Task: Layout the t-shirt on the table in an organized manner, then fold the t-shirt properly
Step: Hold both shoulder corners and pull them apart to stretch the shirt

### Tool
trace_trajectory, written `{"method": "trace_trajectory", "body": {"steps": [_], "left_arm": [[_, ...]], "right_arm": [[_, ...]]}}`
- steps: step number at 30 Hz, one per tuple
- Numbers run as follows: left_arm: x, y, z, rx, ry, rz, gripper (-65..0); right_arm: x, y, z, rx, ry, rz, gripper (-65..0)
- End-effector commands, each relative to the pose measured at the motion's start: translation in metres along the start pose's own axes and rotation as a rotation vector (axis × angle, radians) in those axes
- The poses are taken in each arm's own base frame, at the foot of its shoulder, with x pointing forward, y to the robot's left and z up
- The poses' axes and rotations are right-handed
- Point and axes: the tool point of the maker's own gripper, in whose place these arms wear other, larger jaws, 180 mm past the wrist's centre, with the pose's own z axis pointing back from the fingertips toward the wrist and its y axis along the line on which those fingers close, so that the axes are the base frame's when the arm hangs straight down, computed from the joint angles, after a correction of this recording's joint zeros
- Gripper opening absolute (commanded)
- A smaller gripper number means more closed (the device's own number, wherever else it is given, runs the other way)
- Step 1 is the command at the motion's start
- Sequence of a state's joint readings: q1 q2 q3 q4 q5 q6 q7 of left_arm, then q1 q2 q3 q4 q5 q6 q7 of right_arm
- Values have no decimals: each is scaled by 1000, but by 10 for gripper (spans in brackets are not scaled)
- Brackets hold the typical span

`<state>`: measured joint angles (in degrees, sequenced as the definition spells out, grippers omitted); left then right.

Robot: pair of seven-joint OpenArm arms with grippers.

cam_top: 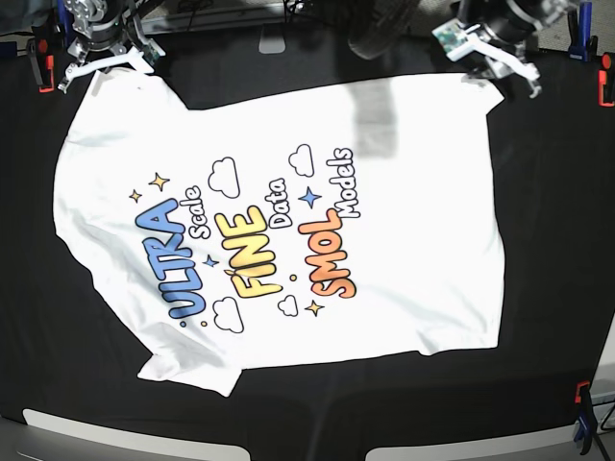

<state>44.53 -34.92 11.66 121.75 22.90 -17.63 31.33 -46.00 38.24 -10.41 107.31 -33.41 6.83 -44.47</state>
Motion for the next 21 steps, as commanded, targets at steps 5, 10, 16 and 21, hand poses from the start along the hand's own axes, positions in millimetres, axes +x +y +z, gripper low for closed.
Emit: {"method": "trace_trajectory", "body": {"steps": [5, 10, 16, 21], "left_arm": [[-29, 23, -25, 208, 112, -94, -417], [-47, 25, -37, 255, 199, -187, -417], [-33, 10, -41, 217, 125, -200, -418], [-34, -12, -42, 149, 144, -160, -420]], "right_arm": [[-3, -5, 2, -14, 10, 8, -650], [-3, -6, 2, -15, 10, 10, -650], [-4, -6, 2, -15, 11, 10, -650], [-4, -5, 2, -15, 10, 9, -650]]}}
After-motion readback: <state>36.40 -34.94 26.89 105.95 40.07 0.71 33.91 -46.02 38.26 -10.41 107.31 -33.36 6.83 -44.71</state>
